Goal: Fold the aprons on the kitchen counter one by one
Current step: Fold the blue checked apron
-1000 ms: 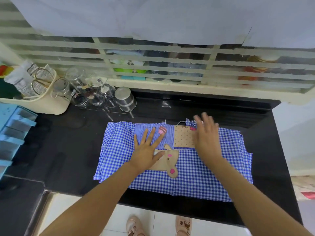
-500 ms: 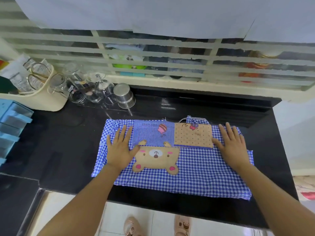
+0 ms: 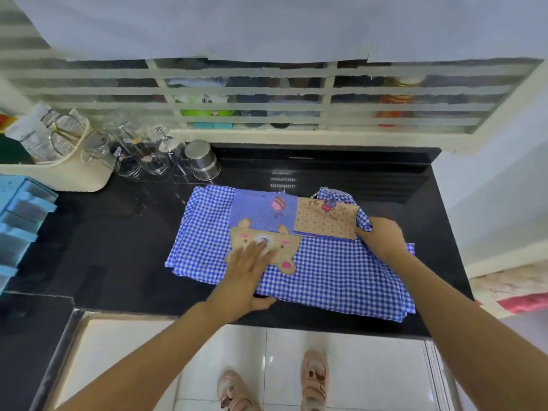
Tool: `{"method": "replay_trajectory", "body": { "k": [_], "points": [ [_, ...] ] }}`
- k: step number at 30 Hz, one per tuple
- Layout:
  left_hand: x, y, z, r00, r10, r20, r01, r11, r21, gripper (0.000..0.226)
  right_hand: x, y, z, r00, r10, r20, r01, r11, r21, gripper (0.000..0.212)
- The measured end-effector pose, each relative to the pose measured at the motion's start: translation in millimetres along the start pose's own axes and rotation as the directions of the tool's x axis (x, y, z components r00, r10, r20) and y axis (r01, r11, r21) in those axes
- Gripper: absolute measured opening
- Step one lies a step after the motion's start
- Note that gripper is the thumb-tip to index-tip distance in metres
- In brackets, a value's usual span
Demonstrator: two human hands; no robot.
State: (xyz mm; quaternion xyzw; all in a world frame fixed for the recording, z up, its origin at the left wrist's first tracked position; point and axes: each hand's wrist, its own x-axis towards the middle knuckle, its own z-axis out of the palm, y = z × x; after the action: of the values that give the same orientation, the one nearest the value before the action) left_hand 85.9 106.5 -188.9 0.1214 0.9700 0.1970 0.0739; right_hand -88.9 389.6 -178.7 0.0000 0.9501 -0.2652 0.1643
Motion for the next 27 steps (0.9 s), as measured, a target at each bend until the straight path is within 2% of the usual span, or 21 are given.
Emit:
{"method": "replay_trajectory", "body": {
  "k": [2, 4, 6, 8, 9, 12, 14, 16, 17, 18, 19, 20, 21, 22, 23, 24, 25, 27],
  "points": [
    [-2.3, 18.3, 15.5, 0.997, 0.019, 0.08, -0.02, 1.0, 0.013, 0.094, -16.5, 14.9, -3.2, 0.985, 0.171, -0.034, -0.164, 0.976, 0.146, 0.04],
    [2.3, 34.0, 23.4, 0.984, -0.006, 0.178, -0.002, 0.999, 0.049, 0.1, -31.2, 25.2, -8.4, 0.932, 0.361, 0.023, -0.35, 0.885, 0.306, 0.032],
    [8.8, 44.6, 27.3, 0.968, 0.023, 0.249, -0.044, 0.996, 0.078, 0.098, -47.4, 30.6, -12.2, 0.841, 0.476, 0.256, -0.537, 0.681, 0.497, 0.024],
    [11.9, 50.3, 31.6, 0.95, 0.087, 0.299, -0.117, 0.989, 0.087, 0.095, -70.0, 28.2, -18.0, 0.711, 0.448, 0.542, -0.703, 0.472, 0.532, 0.014],
    [11.9, 50.4, 35.6, 0.941, 0.115, 0.317, -0.154, 0.983, 0.099, 0.095, -80.5, 26.8, -20.1, 0.667, 0.407, 0.624, -0.743, 0.427, 0.515, 0.015],
    [2.6, 55.5, 47.3, 0.929, 0.121, 0.35, -0.205, 0.955, 0.214, 0.103, -103.9, 28.8, -19.9, 0.6, 0.319, 0.734, -0.786, 0.405, 0.467, 0.027],
    [-8.1, 61.0, 56.8, 0.956, 0.023, 0.293, -0.112, 0.951, 0.289, 0.109, -116.3, 30.8, -17.1, 0.577, 0.305, 0.758, -0.798, 0.409, 0.443, 0.036],
    [-17.4, 57.7, 63.6, 0.972, 0.0, 0.234, -0.068, 0.957, 0.283, 0.117, -124.2, 32.0, -13.9, 0.587, 0.322, 0.743, -0.78, 0.47, 0.413, 0.037],
    [-22.1, 53.5, 65.3, 0.977, 0.011, 0.215, -0.072, 0.958, 0.278, 0.12, -128.7, 31.2, -14.0, 0.62, 0.338, 0.709, -0.735, 0.566, 0.373, 0.035],
    [-25.2, 47.4, 64.8, 0.977, 0.023, 0.21, -0.083, 0.957, 0.279, 0.121, -131.3, 30.0, -15.5, 0.682, 0.346, 0.645, -0.626, 0.732, 0.27, 0.033],
    [-28.3, 42.7, 64.2, 0.978, 0.04, 0.204, -0.099, 0.953, 0.288, 0.121, -133.4, 30.9, -16.4, 0.764, 0.338, 0.55, -0.455, 0.886, 0.087, 0.033],
    [-29.6, 40.6, 62.1, 0.976, 0.045, 0.212, -0.108, 0.949, 0.295, 0.121, -133.9, 32.2, -17.2, 0.853, 0.295, 0.431, -0.264, 0.956, -0.131, 0.036],
    [-31.8, 38.9, 60.6, 0.974, 0.056, 0.217, -0.122, 0.944, 0.307, 0.122, -134.4, 32.8, -16.3, 0.929, 0.203, 0.311, -0.104, 0.946, -0.306, 0.037],
    [-31.3, 38.4, 58.6, 0.973, 0.066, 0.22, -0.135, 0.939, 0.317, 0.123, -134.6, 32.1, -17.0, 0.973, 0.079, 0.215, 0.012, 0.919, -0.395, 0.036],
    [-31.9, 35.5, 57.0, 0.975, 0.077, 0.209, -0.142, 0.939, 0.312, 0.123, -133.0, 30.6, -15.4, 0.986, -0.061, 0.158, 0.123, 0.898, -0.422, 0.035],
    [-32.0, 31.0, 56.5, 0.975, 0.081, 0.207, -0.146, 0.936, 0.32, 0.122, -130.1, 28.3, -14.5, 0.969, -0.198, 0.148, 0.243, 0.877, -0.415, 0.039],
    [-31.3, 29.3, 53.9, 0.968, 0.074, 0.241, -0.154, 0.93, 0.333, 0.119, -125.0, 24.1, -12.2, 0.931, -0.293, 0.219, 0.36, 0.842, -0.402, 0.049],
    [-29.7, 31.2, 50.6, 0.957, 0.081, 0.277, -0.168, 0.936, 0.308, 0.103, -111.7, 11.8, -4.6, 0.789, -0.404, 0.463, 0.582, 0.731, -0.355, 0.058]
  ]
}}
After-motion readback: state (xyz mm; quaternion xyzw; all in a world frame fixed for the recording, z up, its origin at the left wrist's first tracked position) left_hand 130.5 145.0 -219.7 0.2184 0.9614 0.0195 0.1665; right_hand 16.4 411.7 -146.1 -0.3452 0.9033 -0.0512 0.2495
